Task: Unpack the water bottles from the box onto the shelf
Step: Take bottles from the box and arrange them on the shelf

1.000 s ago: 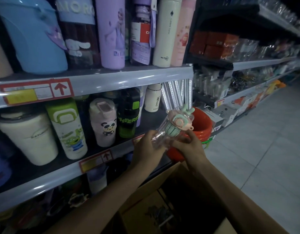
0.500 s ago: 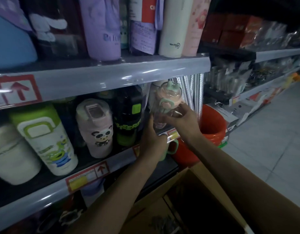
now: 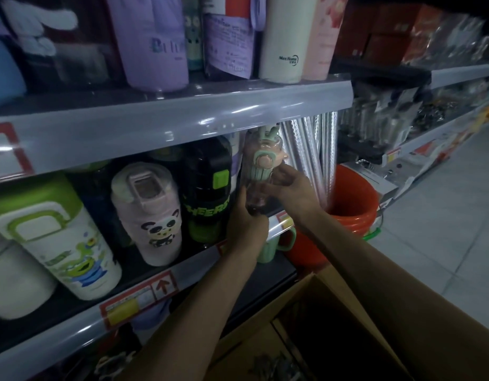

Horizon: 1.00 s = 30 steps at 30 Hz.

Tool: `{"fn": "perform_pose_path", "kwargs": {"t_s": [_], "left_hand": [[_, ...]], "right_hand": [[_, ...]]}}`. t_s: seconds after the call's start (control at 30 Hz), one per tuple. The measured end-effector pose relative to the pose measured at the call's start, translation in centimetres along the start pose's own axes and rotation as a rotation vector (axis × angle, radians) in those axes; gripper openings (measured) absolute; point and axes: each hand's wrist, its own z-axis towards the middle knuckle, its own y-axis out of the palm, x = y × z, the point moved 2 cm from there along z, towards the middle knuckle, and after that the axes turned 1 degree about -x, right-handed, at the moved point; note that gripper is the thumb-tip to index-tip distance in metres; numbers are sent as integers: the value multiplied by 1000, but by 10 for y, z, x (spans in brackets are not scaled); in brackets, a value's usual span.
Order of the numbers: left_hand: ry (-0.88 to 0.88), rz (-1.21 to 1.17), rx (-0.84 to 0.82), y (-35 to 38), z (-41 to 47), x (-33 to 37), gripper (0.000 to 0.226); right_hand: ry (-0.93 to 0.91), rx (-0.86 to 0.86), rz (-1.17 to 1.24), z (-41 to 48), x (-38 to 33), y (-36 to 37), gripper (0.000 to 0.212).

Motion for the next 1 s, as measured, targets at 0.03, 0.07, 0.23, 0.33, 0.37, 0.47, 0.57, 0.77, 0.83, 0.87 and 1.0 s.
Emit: {"fn": "perform_pose_path", "kwargs": {"t_s": [0.03,0.07,0.23,0.33,0.37,0.47,0.57,0.77,0.83,0.87,1.0], "left_hand": [[-4,6,-2,-1,1,-1,92],[-7,16,3,-3,2,-2,92],[-46,29,-9,-10,-8,10,87],[-67,54,-58,-13,-17,19,78],[-61,66,-87,-15,-20,21,75],[-29,109,-164,-19,-33,27,68],[13,152,-191,-27,-50,22,88],[78,388,-231,-47,-99,22,81],[97,492,-252,-52,-118,23,93],[118,563,-263,-55,-129,25,93],[275,737,-311,-62,-168,20,74]], "right_hand": [[4,1,-11,1,1,2,50],[14,-4,-21,0,0,4,50],[117,4,-83,-8,-10,6,49],[165,14,-113,-18,-15,0,67],[184,14,-127,-24,-18,-3,71],[193,7,-252,-48,-27,-19,73],[146,-15,-420,-75,-35,-34,76],[58,-106,-733,-144,-53,-55,73],[27,-144,-809,-168,-54,-61,77],[16,-161,-840,-179,-52,-64,81],[68,-200,-1000,-224,-28,-80,99]]}}
